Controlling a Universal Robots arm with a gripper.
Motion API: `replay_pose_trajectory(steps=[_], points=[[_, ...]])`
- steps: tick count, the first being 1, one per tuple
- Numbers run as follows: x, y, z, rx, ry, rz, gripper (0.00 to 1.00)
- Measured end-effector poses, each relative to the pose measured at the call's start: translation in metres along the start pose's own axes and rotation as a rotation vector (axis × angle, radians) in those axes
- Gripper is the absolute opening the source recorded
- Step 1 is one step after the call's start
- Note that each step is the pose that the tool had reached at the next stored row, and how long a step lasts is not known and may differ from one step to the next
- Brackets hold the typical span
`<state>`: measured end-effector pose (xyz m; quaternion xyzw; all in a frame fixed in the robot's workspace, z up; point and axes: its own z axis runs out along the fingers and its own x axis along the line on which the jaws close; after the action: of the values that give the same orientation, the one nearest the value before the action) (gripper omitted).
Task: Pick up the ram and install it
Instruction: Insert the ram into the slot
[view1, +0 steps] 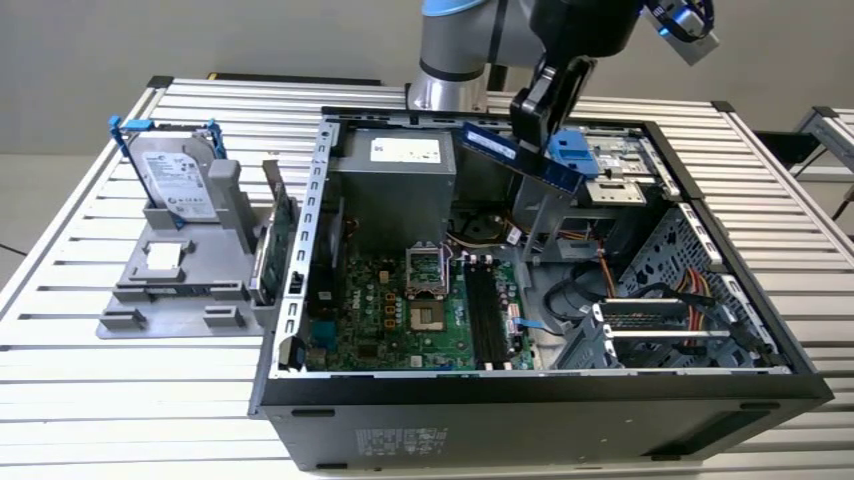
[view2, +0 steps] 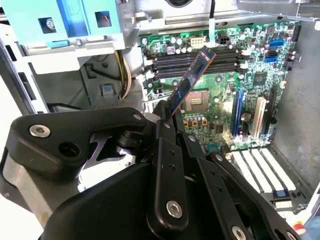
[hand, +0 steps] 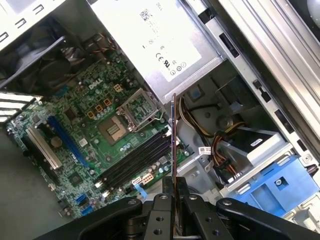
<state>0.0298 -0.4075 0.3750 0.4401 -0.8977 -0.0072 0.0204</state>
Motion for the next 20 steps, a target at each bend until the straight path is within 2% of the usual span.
replay_pose_trajectory(steps=[10, 20], points=[[0.0047, -0.0045, 0.0000, -0.0013, -0.0013, 0.042, 0.00], [0.0105, -0.0090, 0.0001, -0.0031, -0.0032, 0.103, 0.00]])
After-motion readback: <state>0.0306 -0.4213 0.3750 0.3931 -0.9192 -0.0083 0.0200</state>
